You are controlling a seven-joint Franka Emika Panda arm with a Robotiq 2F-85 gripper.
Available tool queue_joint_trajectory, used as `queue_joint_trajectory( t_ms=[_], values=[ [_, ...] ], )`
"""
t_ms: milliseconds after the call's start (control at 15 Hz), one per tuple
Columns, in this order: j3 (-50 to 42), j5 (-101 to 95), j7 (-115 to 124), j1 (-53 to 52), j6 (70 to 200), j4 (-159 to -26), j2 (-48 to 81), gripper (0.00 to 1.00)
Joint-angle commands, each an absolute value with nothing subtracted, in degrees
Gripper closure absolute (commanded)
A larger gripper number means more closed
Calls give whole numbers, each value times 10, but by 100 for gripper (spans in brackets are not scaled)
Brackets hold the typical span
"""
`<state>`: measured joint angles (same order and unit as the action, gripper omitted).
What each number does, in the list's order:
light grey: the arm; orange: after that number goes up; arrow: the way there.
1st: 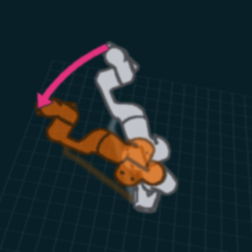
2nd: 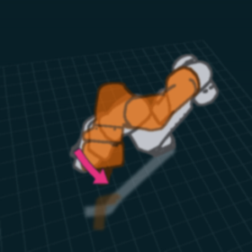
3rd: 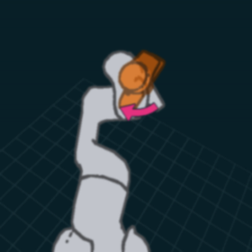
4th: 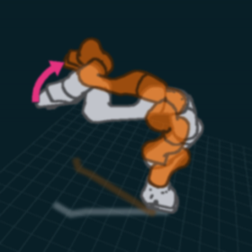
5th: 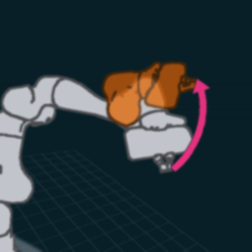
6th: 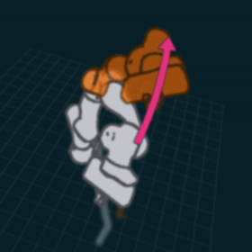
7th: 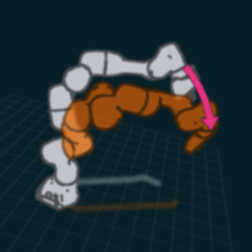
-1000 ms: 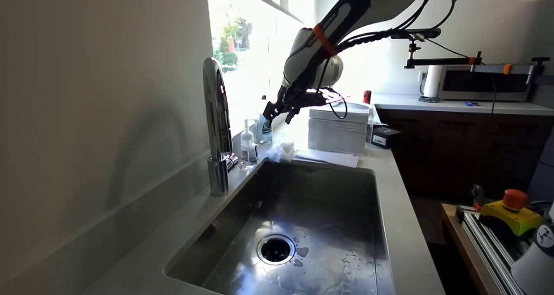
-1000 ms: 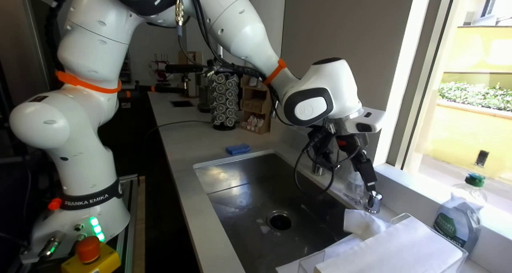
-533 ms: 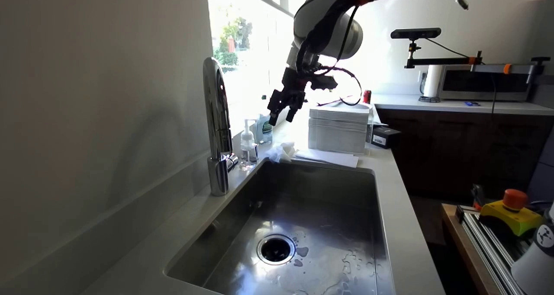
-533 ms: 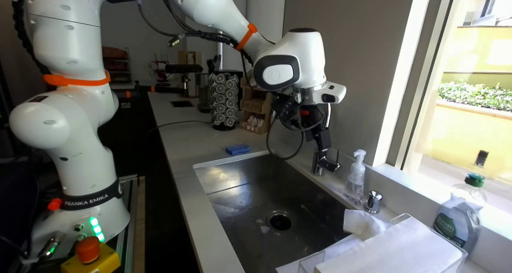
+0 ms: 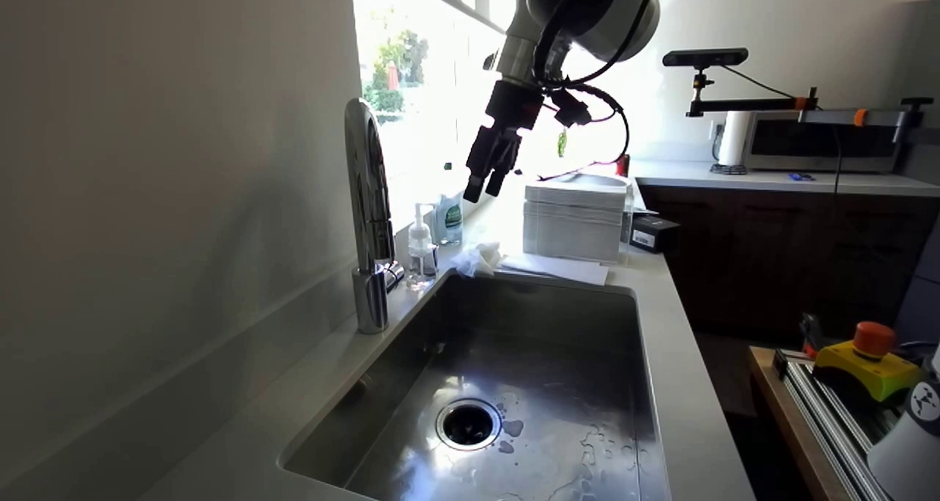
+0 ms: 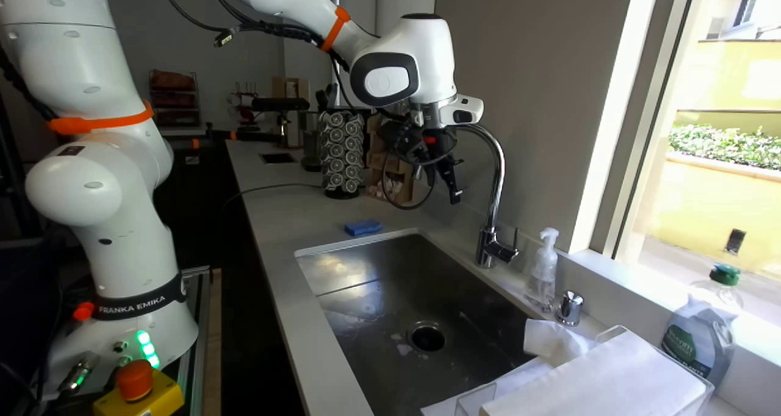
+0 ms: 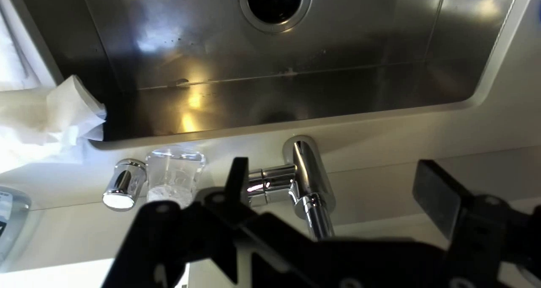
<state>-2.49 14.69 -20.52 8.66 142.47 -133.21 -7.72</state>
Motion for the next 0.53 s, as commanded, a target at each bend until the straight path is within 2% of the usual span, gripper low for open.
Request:
queue_joint_trajectory(
  t_ms=[0,467],
  values=[
    [-45,142,-202,64,1425,-1334,-79,0],
    [-50,227,-311,3,1400,-1342,-128,0]
  ],
)
